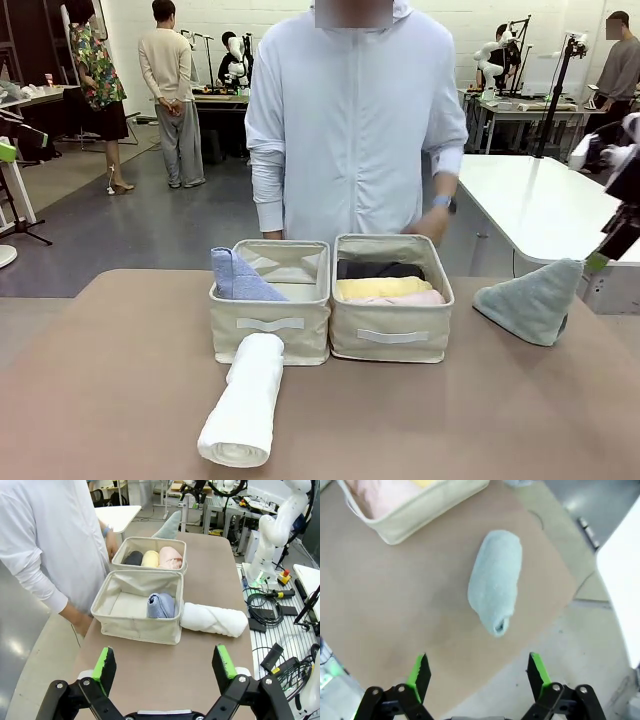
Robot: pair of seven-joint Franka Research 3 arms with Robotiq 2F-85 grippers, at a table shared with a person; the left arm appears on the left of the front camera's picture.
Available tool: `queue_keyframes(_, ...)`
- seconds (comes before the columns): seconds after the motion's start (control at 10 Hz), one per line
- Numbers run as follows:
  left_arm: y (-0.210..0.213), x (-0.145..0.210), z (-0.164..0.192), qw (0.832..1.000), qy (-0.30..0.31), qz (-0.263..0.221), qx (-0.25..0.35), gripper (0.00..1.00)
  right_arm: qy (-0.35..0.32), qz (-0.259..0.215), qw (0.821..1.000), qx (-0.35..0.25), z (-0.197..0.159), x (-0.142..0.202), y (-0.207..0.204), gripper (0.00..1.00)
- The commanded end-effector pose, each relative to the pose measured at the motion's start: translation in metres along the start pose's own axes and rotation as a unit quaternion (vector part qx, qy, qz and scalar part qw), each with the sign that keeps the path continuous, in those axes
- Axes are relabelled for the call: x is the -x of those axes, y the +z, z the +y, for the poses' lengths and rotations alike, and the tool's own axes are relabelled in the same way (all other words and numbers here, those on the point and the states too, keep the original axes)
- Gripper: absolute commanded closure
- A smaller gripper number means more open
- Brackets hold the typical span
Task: Sort the towels based on their folding style.
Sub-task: Pick up another triangle-folded towel from the table and place it in the left Fabric basket.
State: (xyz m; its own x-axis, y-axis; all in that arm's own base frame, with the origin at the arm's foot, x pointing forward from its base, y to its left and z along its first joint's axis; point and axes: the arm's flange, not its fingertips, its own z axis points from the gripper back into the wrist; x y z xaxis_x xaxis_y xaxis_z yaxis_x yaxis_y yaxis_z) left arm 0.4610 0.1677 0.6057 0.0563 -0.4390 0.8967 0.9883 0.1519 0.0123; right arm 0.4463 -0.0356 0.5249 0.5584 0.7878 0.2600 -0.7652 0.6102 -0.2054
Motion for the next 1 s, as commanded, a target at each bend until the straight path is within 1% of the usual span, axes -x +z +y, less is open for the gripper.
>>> queue_keyframes(0.0, 0.003, -0.001, 0.000, 1.000, -0.004, -0.005, 0.001, 0.00, -0.030, 0.003, 0.998, -0.046, -0.024, -0.016, -0.009, 0.00)
queue_keyframes(0.2, 0.003, -0.001, 0.000, 1.000, -0.004, -0.005, 0.001, 0.00, -0.047, 0.018, 0.997, -0.056, -0.034, -0.020, -0.041, 0.00)
queue_keyframes(0.4, 0.003, -0.001, 0.000, 1.000, -0.004, -0.005, 0.001, 0.00, -0.058, 0.037, 0.995, -0.067, -0.035, -0.016, -0.063, 0.00)
queue_keyframes(0.5, 0.003, -0.001, 0.000, 1.000, -0.004, -0.005, 0.001, 0.00, -0.058, 0.037, 0.995, -0.070, -0.030, -0.015, -0.065, 0.00)
queue_keyframes(0.6, 0.003, -0.001, 0.000, 1.000, -0.004, -0.005, 0.001, 0.00, -0.077, 0.028, 0.995, -0.057, -0.020, -0.016, -0.056, 0.00)
queue_keyframes(0.7, 0.003, -0.001, 0.000, 1.000, -0.004, -0.005, 0.001, 0.00, -0.043, 0.040, 0.996, -0.065, -0.033, -0.013, -0.068, 0.00)
queue_keyframes(0.9, 0.003, -0.001, 0.000, 1.000, -0.004, -0.005, 0.001, 0.00, -0.043, 0.040, 0.996, -0.065, -0.033, -0.013, -0.068, 0.00)
